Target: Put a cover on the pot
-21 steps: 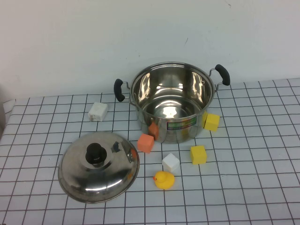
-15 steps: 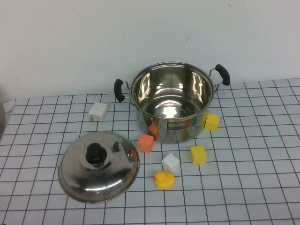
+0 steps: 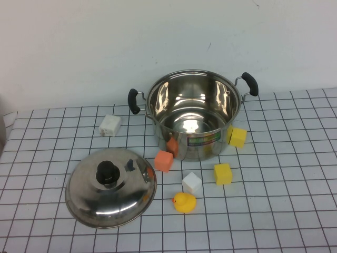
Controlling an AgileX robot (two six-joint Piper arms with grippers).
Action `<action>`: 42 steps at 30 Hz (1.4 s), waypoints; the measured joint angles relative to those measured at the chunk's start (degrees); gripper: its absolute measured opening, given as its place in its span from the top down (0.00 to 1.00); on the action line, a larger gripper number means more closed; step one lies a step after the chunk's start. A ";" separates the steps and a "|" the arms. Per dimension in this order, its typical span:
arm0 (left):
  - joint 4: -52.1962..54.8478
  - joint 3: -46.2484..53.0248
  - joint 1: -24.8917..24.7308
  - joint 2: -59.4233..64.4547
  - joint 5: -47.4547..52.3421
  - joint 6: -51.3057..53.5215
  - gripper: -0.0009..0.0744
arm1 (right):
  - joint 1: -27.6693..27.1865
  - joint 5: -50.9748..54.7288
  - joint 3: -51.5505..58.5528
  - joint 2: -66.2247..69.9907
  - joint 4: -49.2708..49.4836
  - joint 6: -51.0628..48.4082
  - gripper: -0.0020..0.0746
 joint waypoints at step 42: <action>-0.93 0.24 0.00 -0.10 -46.03 -3.35 0.99 | 0.00 0.00 0.00 0.00 0.00 0.00 0.96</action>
